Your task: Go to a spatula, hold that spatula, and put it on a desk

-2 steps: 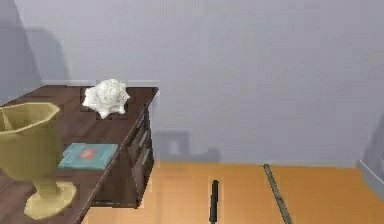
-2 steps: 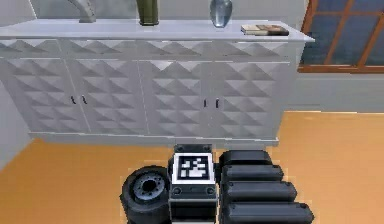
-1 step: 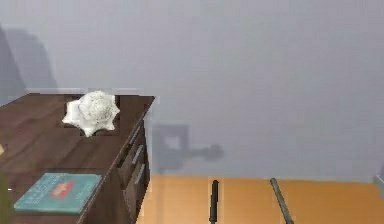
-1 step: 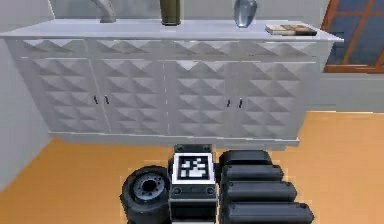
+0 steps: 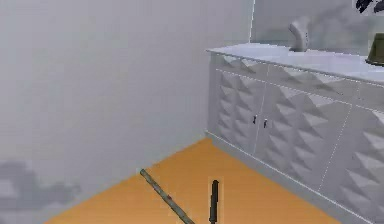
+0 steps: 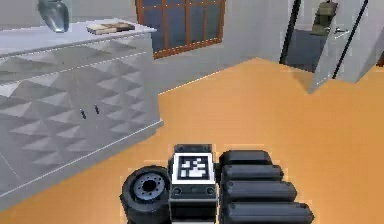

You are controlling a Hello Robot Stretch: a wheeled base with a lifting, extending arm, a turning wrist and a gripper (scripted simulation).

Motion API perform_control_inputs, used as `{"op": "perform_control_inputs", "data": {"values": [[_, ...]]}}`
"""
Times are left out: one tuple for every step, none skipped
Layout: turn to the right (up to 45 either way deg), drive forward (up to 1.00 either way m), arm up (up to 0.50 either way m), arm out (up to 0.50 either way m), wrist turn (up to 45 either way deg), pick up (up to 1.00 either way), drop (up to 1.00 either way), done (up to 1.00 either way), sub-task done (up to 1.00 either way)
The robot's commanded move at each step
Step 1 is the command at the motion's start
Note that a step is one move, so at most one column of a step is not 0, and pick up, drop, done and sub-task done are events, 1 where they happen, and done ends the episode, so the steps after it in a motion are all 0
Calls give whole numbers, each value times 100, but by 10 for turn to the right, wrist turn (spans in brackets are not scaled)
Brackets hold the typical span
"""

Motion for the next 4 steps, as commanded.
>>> {"op": "perform_control_inputs", "data": {"values": [[450, 0, 0, 0, 0, 0, 0, 0, 0], [0, 10, 0, 0, 0, 0, 0, 0, 0], [-450, 0, 0, 0, 0, 0, 0, 0, 0], [-390, 0, 0, 0, 0, 0, 0, 0, 0]]}}
